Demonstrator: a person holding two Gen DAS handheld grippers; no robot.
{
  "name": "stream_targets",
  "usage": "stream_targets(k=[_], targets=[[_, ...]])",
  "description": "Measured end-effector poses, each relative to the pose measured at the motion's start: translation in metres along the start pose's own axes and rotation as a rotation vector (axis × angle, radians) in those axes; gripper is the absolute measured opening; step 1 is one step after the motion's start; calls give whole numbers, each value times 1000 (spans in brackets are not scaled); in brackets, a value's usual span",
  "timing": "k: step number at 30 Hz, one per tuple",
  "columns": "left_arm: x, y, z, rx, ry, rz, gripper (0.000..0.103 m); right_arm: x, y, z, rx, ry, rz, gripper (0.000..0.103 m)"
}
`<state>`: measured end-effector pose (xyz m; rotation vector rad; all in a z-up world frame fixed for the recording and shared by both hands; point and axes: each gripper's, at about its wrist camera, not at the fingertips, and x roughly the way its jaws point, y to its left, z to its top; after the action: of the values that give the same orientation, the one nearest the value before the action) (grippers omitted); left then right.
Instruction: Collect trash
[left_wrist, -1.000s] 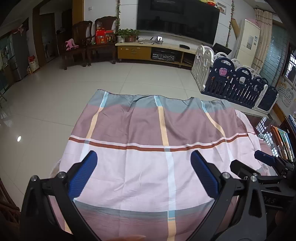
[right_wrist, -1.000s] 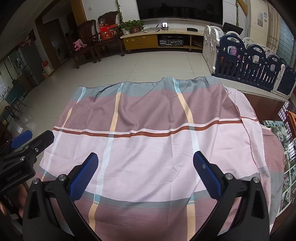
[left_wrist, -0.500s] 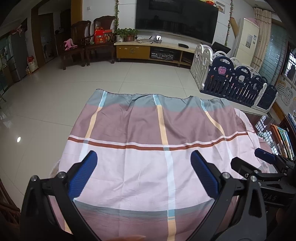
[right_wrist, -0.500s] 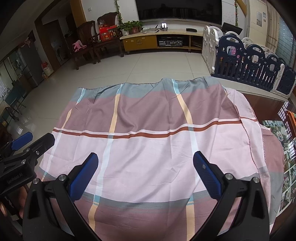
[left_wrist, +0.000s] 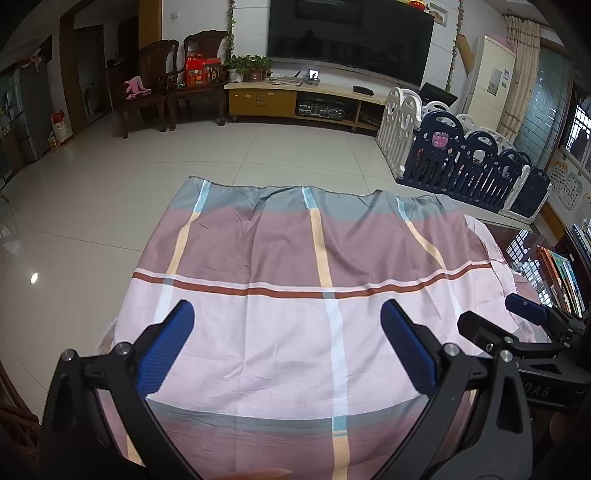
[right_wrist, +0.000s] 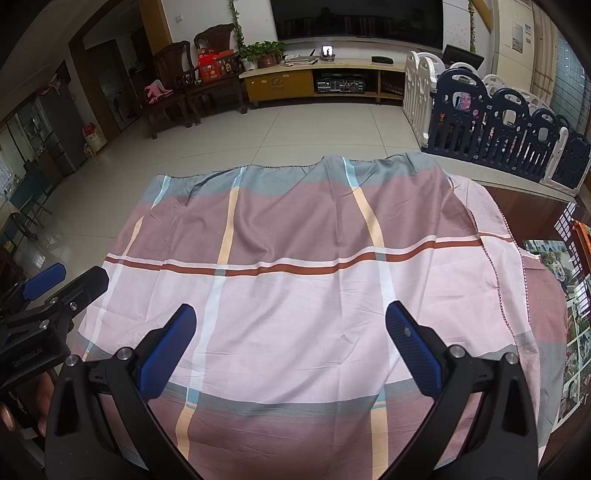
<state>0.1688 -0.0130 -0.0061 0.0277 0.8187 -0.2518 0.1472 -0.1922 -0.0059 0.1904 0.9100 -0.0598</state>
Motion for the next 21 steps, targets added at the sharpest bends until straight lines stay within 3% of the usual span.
stream_targets(k=[21], targets=[[1,3,-1,0,1,-1,100,1,-2,0,7,-1,-4,100]])
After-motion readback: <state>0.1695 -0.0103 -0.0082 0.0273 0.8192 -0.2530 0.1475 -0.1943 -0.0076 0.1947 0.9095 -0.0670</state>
